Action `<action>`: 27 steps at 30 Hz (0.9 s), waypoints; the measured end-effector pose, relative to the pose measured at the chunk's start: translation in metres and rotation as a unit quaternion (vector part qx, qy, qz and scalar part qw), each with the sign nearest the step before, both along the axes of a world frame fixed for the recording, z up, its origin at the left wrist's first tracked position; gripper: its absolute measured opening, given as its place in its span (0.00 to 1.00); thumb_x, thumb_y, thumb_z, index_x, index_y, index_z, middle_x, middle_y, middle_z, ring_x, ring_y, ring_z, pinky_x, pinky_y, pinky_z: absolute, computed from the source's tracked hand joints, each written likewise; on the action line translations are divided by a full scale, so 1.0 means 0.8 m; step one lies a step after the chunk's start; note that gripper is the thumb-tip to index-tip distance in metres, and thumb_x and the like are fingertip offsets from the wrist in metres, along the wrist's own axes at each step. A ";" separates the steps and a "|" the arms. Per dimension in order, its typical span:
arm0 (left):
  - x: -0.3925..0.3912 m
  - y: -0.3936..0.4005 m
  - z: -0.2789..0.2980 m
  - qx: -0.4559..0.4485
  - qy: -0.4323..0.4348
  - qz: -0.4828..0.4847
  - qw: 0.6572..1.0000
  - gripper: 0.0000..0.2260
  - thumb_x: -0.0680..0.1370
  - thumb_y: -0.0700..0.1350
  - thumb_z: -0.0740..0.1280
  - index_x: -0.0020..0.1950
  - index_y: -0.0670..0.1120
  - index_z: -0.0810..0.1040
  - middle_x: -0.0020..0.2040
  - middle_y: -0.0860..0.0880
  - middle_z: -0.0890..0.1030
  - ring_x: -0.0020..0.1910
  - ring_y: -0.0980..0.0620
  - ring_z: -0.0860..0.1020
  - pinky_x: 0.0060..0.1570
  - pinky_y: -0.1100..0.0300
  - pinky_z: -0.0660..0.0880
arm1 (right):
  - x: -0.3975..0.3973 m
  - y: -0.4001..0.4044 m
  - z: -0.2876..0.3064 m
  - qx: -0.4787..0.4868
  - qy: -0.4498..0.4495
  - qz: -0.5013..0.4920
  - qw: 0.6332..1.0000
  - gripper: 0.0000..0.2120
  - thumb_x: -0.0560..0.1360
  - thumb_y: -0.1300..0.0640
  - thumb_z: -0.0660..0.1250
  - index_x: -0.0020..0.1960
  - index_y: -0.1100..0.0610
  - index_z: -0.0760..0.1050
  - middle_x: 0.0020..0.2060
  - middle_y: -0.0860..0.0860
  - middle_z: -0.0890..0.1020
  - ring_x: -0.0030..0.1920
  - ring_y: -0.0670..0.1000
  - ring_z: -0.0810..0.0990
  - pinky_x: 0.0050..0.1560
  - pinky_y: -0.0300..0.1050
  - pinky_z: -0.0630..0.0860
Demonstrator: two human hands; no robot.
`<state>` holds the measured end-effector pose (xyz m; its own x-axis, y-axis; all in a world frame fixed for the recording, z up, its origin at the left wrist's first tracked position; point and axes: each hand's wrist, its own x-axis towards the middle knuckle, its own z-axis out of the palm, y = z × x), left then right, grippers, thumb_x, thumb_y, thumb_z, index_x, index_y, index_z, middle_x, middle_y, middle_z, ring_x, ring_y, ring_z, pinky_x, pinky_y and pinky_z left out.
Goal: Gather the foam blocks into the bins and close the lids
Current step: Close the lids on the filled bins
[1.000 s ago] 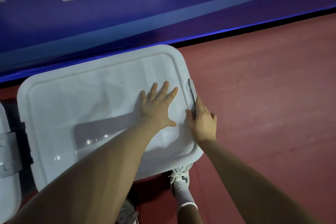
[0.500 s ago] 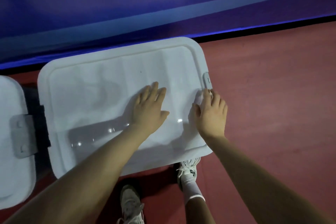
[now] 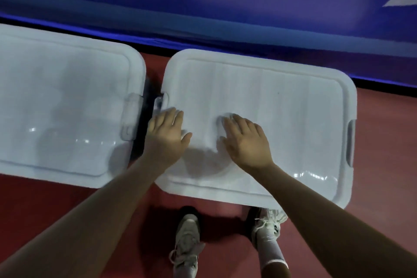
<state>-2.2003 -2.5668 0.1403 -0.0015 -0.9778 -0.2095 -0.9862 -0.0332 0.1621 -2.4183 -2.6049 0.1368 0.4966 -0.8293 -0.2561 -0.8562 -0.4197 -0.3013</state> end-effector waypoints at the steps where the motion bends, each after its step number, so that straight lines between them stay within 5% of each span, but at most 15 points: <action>1: 0.016 0.003 -0.001 0.007 -0.009 -0.003 1.000 0.21 0.71 0.51 0.62 0.56 0.38 0.81 0.55 0.41 0.81 0.52 0.42 0.80 0.50 0.51 0.73 | 0.017 -0.003 0.000 0.003 -0.003 0.013 1.000 0.22 0.76 0.50 0.59 0.66 0.58 0.74 0.62 0.59 0.77 0.57 0.60 0.79 0.53 0.50 0.75; 5: 0.068 0.001 -0.012 0.001 -0.056 -0.022 0.998 0.25 0.72 0.58 0.61 0.56 0.40 0.81 0.54 0.42 0.82 0.52 0.41 0.80 0.52 0.50 0.72 | 0.078 -0.014 0.002 0.024 -0.004 0.038 0.999 0.23 0.78 0.51 0.59 0.71 0.57 0.69 0.69 0.59 0.72 0.65 0.62 0.73 0.62 0.55 0.70; 9: 0.101 -0.014 -0.022 -0.004 -0.059 -0.029 0.998 0.33 0.73 0.65 0.58 0.61 0.39 0.79 0.55 0.40 0.81 0.59 0.40 0.78 0.61 0.45 0.67 | 0.113 -0.013 -0.010 0.078 0.067 0.028 0.994 0.29 0.81 0.39 0.49 0.79 0.46 0.45 0.79 0.49 0.45 0.78 0.55 0.43 0.75 0.57 0.44; 13: 0.119 -0.046 -0.019 0.077 -0.047 -0.047 0.995 0.44 0.73 0.71 0.53 0.76 0.39 0.56 0.74 0.40 0.64 0.77 0.46 0.52 0.72 0.48 0.38 | 0.117 -0.008 -0.026 0.112 0.104 0.008 0.988 0.34 0.79 0.36 0.50 0.77 0.42 0.34 0.76 0.44 0.33 0.75 0.51 0.30 0.74 0.59 0.34; 16: 0.123 -0.061 -0.025 0.086 -0.030 -0.066 0.994 0.43 0.74 0.70 0.55 0.76 0.38 0.52 0.75 0.40 0.62 0.78 0.50 0.44 0.72 0.50 0.33 | 0.118 -0.008 -0.027 0.108 0.105 0.003 0.989 0.34 0.79 0.35 0.50 0.76 0.41 0.34 0.76 0.44 0.32 0.75 0.50 0.29 0.74 0.58 0.33; 21: 0.121 -0.058 -0.045 0.068 -0.051 -0.095 0.992 0.49 0.68 0.73 0.39 0.76 0.39 0.54 0.72 0.39 0.67 0.78 0.48 0.49 0.68 0.53 0.31 | 0.121 -0.010 -0.028 0.122 0.122 0.001 0.985 0.35 0.79 0.35 0.50 0.75 0.40 0.32 0.73 0.42 0.28 0.73 0.50 0.27 0.73 0.58 0.32; 27: 0.119 -0.051 -0.055 0.061 0.000 -0.074 0.995 0.42 0.70 0.70 0.49 0.71 0.38 0.66 0.63 0.38 0.77 0.73 0.40 0.63 0.69 0.50 0.42 | 0.124 -0.008 -0.026 0.131 0.126 -0.003 0.983 0.34 0.79 0.36 0.50 0.75 0.40 0.31 0.72 0.42 0.27 0.72 0.50 0.25 0.73 0.58 0.32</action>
